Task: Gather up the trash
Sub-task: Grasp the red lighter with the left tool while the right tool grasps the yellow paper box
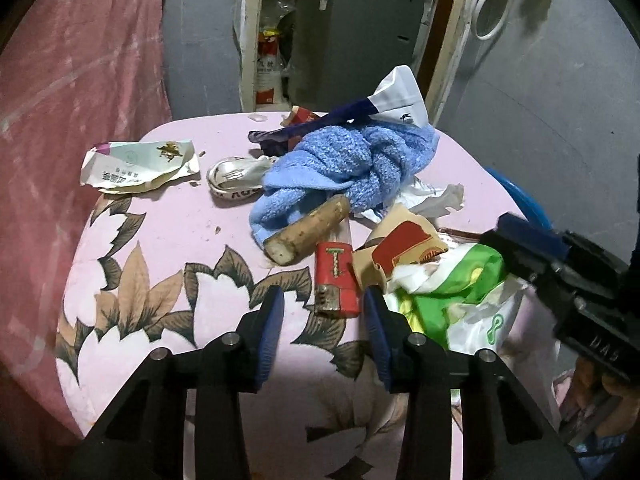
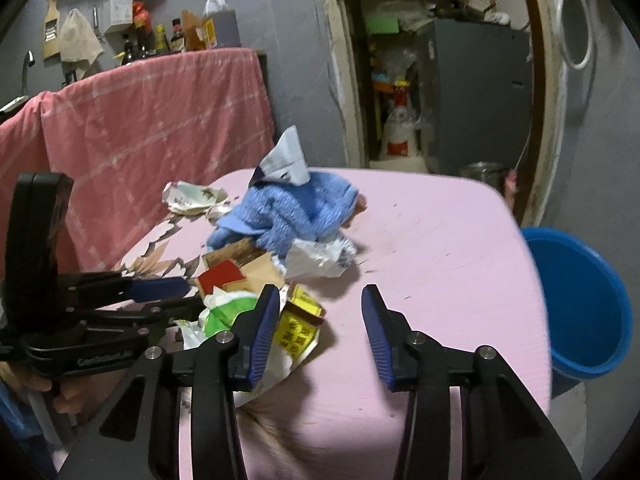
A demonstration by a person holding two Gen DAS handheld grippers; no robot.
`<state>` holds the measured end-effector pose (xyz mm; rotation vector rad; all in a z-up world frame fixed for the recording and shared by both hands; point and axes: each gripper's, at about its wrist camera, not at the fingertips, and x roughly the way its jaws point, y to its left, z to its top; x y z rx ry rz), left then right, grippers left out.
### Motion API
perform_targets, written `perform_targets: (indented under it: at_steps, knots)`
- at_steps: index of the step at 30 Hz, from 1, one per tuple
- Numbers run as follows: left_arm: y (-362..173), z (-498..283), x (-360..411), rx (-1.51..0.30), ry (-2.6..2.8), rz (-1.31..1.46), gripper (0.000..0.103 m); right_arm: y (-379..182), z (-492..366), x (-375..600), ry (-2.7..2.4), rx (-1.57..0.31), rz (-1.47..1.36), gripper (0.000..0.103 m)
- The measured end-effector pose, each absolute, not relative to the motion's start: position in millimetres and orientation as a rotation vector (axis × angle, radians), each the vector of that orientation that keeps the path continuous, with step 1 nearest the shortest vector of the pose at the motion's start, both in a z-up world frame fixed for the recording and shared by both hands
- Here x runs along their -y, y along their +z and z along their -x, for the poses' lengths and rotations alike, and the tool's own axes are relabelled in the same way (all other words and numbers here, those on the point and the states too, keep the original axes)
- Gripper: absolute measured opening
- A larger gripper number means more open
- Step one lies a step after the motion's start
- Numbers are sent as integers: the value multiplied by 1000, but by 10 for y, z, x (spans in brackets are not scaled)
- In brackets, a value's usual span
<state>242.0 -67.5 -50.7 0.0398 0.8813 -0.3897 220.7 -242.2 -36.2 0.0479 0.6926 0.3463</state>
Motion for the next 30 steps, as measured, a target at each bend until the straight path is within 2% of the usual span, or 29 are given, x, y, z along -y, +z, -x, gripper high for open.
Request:
perform_targets:
  at_steps: [5, 10, 14, 17, 30]
  knots:
    - [-523, -2550, 736, -881, -392, -60, 32, -415, -2257, 2422, 350, -720, -68, 40]
    - [-542, -2586, 778, -882, -415, -70, 20, -484, -2287, 2421, 363, -755, -92, 39]
    - [-553, -2557, 811, -874, -417, -78, 19, -498, -2283, 2438, 382, -768, -120, 27]
    - [-558, -2550, 778, -881, -430, -42, 19, -474, -2255, 2431, 381, -756, -124, 22]
    - [-429, -2010, 667, -806, -372, 20, 19, -208, -1798, 2555, 250, -563, -78, 21]
